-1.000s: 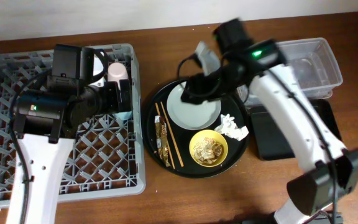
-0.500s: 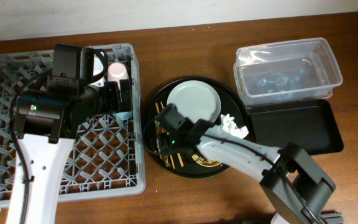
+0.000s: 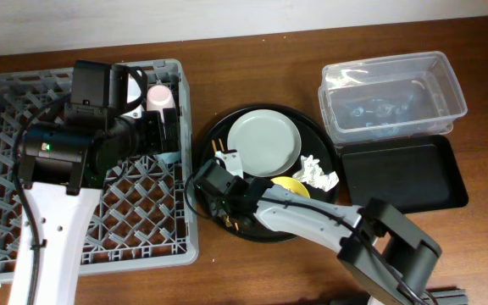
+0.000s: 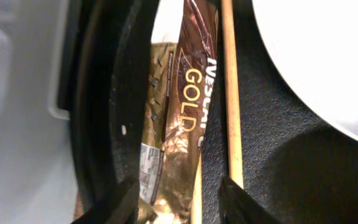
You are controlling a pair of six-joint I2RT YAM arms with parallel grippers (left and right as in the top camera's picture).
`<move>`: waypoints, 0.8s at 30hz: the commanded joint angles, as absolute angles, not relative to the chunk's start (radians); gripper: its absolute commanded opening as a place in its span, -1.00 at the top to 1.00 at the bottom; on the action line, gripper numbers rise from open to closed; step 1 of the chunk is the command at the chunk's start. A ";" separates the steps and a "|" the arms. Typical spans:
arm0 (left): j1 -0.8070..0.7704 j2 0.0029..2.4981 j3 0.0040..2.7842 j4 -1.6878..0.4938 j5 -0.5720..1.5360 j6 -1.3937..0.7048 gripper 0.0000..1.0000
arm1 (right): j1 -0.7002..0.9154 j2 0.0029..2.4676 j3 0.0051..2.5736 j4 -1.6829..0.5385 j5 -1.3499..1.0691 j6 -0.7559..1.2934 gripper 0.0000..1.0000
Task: Sort waste into correct bins and load items into the dishwasher rack
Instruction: 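Reach the right gripper to the Nescafe Gold sachet and grasp it, then carry the sachet to the clear plastic bin and release it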
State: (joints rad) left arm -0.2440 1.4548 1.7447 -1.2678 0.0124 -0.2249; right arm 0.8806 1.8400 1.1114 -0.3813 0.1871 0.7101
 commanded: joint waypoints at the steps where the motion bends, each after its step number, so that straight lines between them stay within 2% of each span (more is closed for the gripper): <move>1: -0.239 1.454 1.748 -1.266 0.019 -0.220 -0.99 | 0.885 1.850 1.104 -0.377 0.214 0.723 0.24; 8: -0.239 1.454 1.748 -1.266 0.019 -0.220 -0.99 | 0.892 1.880 1.104 -0.349 0.176 0.723 0.26; 10: -0.239 1.454 1.748 -1.266 0.019 -0.220 -0.99 | 0.892 1.880 1.104 -0.346 0.176 0.723 0.40; 12: -0.239 1.454 1.748 -1.266 0.019 -0.220 -0.99 | 0.892 1.880 1.104 -0.349 0.176 0.723 0.62; 17: -0.239 1.454 1.748 -1.266 0.019 -0.220 -0.99 | 0.892 1.879 1.104 -0.366 0.176 0.723 0.92; 21: -0.239 1.454 1.748 -1.266 0.019 -0.220 -0.99 | 0.876 1.847 1.122 -0.369 0.176 0.667 0.92; 24: -0.239 1.454 1.748 -1.266 0.019 -0.220 -0.99 | 0.834 1.731 1.175 -0.420 0.177 0.616 0.92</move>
State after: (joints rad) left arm -0.2440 1.4551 1.7451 -1.2682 0.0120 -0.2249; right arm 0.8726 1.8492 1.1168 -0.3969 0.1707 0.6746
